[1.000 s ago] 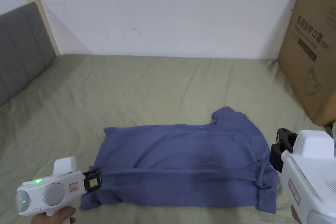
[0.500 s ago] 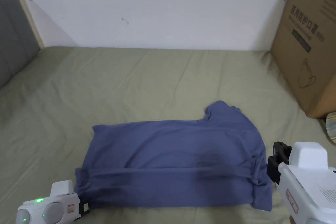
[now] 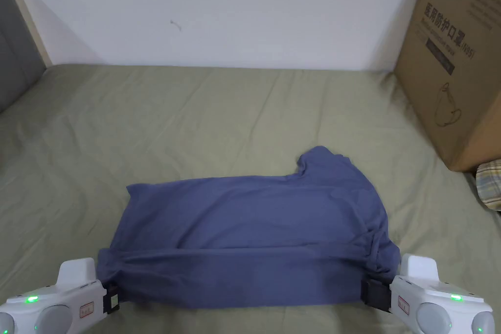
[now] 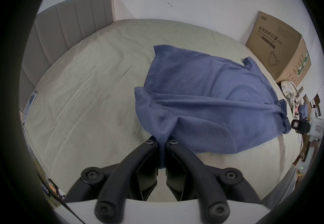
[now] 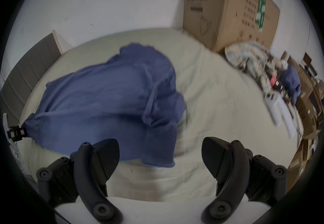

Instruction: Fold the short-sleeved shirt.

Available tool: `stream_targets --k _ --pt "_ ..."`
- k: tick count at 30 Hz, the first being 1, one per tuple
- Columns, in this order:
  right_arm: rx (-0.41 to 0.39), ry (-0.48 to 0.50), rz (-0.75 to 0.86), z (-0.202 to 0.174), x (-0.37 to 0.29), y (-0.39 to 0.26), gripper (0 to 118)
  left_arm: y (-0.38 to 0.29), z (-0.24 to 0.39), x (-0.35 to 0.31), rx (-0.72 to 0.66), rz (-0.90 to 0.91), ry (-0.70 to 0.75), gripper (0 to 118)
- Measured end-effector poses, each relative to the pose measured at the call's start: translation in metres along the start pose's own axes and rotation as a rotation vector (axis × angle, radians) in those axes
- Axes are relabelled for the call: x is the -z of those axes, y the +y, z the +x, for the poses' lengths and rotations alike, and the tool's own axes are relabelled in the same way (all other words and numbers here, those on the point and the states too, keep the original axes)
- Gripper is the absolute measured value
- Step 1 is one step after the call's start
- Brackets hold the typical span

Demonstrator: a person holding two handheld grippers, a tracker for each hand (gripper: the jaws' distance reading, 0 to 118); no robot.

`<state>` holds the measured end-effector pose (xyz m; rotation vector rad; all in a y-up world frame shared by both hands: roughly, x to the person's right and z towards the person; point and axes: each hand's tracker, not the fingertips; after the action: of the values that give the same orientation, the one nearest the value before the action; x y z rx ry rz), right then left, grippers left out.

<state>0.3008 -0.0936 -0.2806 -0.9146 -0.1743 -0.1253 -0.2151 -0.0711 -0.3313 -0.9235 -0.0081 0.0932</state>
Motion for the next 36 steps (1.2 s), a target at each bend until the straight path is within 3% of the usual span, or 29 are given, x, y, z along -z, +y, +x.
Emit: stream_targets --k 2,4,6,7,9,11,20,23,25,30,36 --pt "0.015 0.005 -0.034 0.0 0.014 -0.006 91 0.0 -0.002 -0.001 -0.004 -0.003 -0.003 5" --pt "0.036 0.001 -0.036 -0.004 0.015 -0.008 69 0.0 -0.004 -0.001 -0.009 -0.01 -0.004 5" --pt "0.07 0.049 -0.048 -0.003 0.017 -0.009 30 -0.001 -0.008 0.001 -0.012 -0.016 -0.005 5" --pt "0.1 0.082 -0.043 -0.003 0.014 -0.01 22 -0.001 -0.009 0.002 -0.015 -0.018 -0.006 5" --pt "0.069 0.071 -0.012 -0.005 0.007 -0.01 12 -0.002 -0.01 0.002 -0.022 -0.019 -0.006 5" --pt "0.042 0.068 0.008 -0.007 -0.002 -0.008 11 -0.002 -0.013 0.003 -0.034 -0.019 -0.008 5" --pt "0.055 0.135 0.09 0.019 -0.062 -0.016 10 -0.008 -0.025 -0.018 -0.071 0.003 -0.037 5" --pt "0.093 0.167 0.078 0.029 -0.077 -0.029 10 -0.017 -0.033 -0.026 -0.062 0.006 -0.044 5" --pt "0.164 0.213 0.051 0.039 -0.083 -0.043 10 -0.027 -0.036 -0.035 -0.058 -0.001 -0.045 5" --pt "0.195 0.197 0.008 0.05 -0.087 -0.074 10 -0.057 -0.037 -0.046 -0.054 -0.042 -0.046 5" --pt "0.121 0.102 -0.115 0.036 -0.057 -0.099 10 -0.073 -0.035 -0.025 -0.076 -0.126 -0.007 5"
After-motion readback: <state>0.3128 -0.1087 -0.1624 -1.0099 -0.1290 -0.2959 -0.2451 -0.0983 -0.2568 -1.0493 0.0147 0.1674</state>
